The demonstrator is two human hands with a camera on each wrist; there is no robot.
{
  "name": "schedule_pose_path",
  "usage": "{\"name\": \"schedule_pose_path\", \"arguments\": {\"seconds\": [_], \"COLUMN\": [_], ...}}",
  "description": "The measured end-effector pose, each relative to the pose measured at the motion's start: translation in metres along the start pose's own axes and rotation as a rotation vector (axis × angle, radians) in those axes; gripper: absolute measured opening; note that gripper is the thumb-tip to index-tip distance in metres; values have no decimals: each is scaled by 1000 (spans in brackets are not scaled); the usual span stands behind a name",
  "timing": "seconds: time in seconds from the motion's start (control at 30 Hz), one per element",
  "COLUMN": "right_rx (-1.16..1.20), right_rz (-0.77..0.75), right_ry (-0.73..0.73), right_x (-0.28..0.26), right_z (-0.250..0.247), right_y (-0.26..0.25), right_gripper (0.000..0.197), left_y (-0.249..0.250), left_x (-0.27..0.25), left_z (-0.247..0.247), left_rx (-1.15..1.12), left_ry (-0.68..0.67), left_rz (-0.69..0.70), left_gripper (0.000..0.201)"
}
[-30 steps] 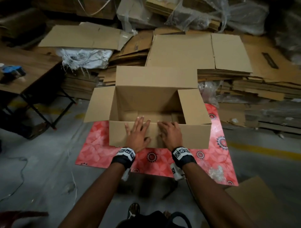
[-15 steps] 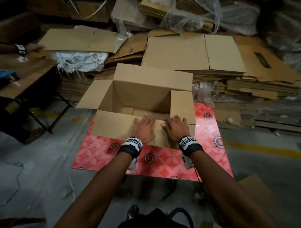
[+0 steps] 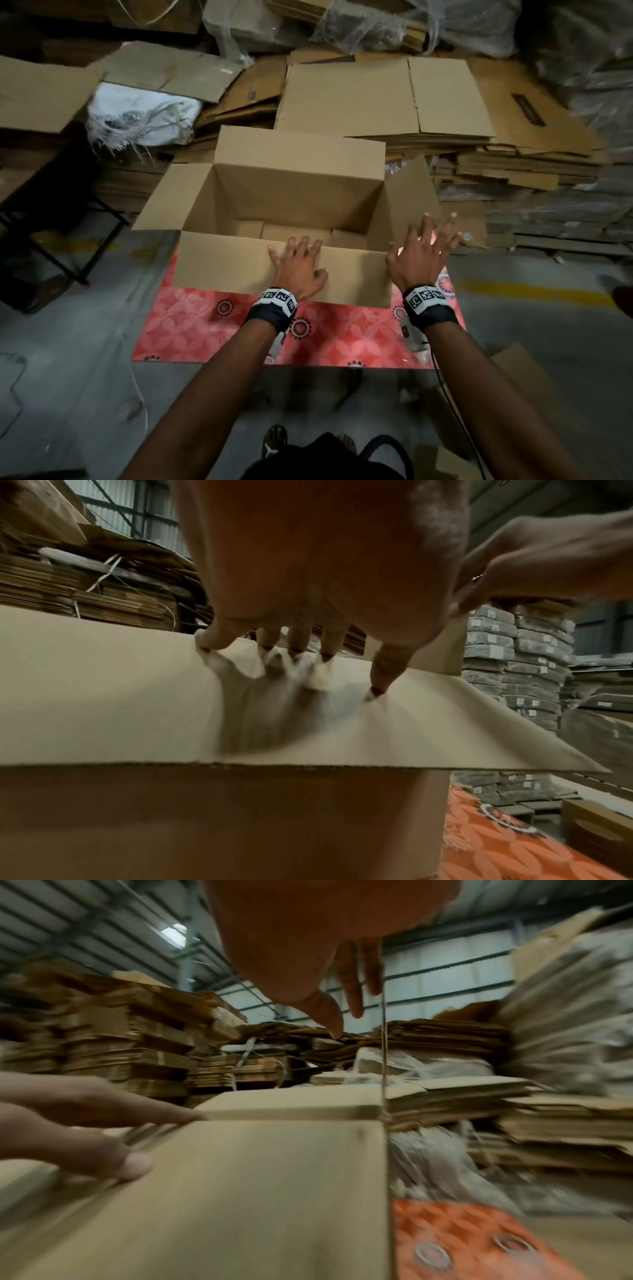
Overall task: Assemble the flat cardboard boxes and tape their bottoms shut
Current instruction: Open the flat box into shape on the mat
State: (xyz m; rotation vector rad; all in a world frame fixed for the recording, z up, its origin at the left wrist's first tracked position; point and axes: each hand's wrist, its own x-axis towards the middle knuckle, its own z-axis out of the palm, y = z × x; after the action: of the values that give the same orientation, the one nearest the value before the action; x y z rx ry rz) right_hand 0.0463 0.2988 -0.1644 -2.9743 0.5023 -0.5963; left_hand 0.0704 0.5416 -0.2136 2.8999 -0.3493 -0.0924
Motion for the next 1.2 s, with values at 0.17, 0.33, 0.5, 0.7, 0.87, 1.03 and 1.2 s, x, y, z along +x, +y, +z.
{"name": "schedule_pose_path", "arguments": {"seconds": [0.17,0.33,0.5,0.7,0.87,1.03,1.2], "right_rx": [151,335,427,406,295,213,158], "right_rz": [104,213,223,221,88,-445,-622], "right_ry": [-306,-362,-350,-381,-263,-342,-66], "right_x": [-19,-26,-24,-21,-39,-74,-64], "right_z": [38,50,61,57,43,23,2], "right_y": [7,3,2,0,-13,-22,-43], "right_gripper": [79,78,73,72,81,95,69], "left_y": [0,-1,0,-3,-11,-32,-61], "left_x": [0,-2,-4,-6,-13,-34,-44], "left_z": [2,4,4,-1,-6,-28,-59], "left_rx": [13,20,31,58,149,59,-39], "left_ry": [8,4,-1,-65,-153,-105,259], "left_rz": [8,9,12,33,97,183,237], "left_gripper": [78,78,86,112,151,115,58]}}
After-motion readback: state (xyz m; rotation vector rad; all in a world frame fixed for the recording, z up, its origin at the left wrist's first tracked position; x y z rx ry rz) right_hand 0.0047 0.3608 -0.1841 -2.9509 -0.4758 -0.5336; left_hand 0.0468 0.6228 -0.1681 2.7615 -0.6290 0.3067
